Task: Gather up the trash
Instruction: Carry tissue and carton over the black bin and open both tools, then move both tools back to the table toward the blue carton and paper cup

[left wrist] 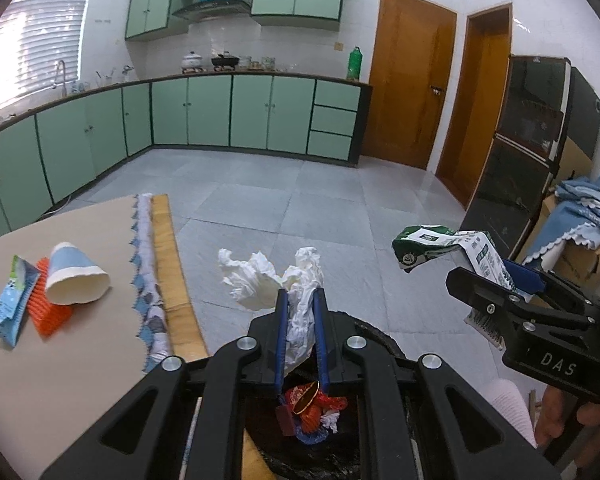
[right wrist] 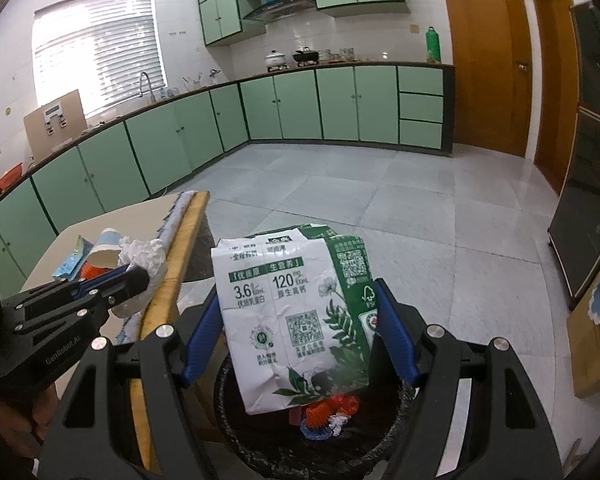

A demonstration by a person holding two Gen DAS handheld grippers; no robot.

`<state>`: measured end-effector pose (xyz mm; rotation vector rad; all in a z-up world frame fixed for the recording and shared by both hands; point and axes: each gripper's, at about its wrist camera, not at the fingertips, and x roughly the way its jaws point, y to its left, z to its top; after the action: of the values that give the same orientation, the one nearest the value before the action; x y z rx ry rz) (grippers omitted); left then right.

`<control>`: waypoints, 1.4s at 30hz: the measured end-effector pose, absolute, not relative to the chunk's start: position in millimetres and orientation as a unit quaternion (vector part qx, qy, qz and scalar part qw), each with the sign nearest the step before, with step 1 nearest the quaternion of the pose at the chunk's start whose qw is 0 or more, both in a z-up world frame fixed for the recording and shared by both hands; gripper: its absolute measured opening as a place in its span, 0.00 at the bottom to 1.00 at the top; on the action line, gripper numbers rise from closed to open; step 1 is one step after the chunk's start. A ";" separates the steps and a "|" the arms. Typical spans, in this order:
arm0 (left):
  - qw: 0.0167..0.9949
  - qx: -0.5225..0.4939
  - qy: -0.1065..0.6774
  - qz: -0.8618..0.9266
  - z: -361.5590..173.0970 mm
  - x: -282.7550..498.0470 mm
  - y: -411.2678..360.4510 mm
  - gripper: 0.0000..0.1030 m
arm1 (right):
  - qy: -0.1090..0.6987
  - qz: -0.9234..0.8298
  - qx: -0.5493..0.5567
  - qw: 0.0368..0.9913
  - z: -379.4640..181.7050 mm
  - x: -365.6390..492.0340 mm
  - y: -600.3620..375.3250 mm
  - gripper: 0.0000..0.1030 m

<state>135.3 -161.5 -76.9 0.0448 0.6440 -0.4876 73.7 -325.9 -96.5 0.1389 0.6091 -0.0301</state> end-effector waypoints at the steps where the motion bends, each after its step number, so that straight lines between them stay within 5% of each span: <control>1: 0.918 0.024 0.317 -0.239 -79.7 136.2 -164.4 0.12 | 0.302 -0.017 0.069 0.951 -98.3 73.5 -325.8 0.67; 19: 0.880 0.034 0.388 -0.272 -125.5 161.8 -199.9 0.17 | 0.355 -0.045 0.073 0.931 -142.7 88.1 -346.7 0.72; 21: 0.874 0.026 0.399 -0.278 -129.9 166.4 -201.0 0.24 | 0.360 -0.051 0.072 0.929 -147.5 89.0 -348.6 0.80; 23: 0.873 0.023 0.400 -0.279 -130.8 167.7 -201.0 0.44 | 0.361 -0.058 0.071 0.928 -151.4 87.9 -351.3 0.82; 26: 0.874 0.019 0.398 -0.279 -129.5 167.5 -199.4 0.55 | 0.361 -0.070 0.074 0.927 -153.5 86.6 -356.4 0.86; 42: 0.932 0.004 0.307 -0.192 -71.3 153.5 -124.6 0.79 | 0.296 -0.080 0.077 0.949 -115.5 72.7 -342.4 0.95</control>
<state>153.5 -124.6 -71.3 0.0080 0.6282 -0.3927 72.7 -342.4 -115.5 0.1564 0.6033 -0.1618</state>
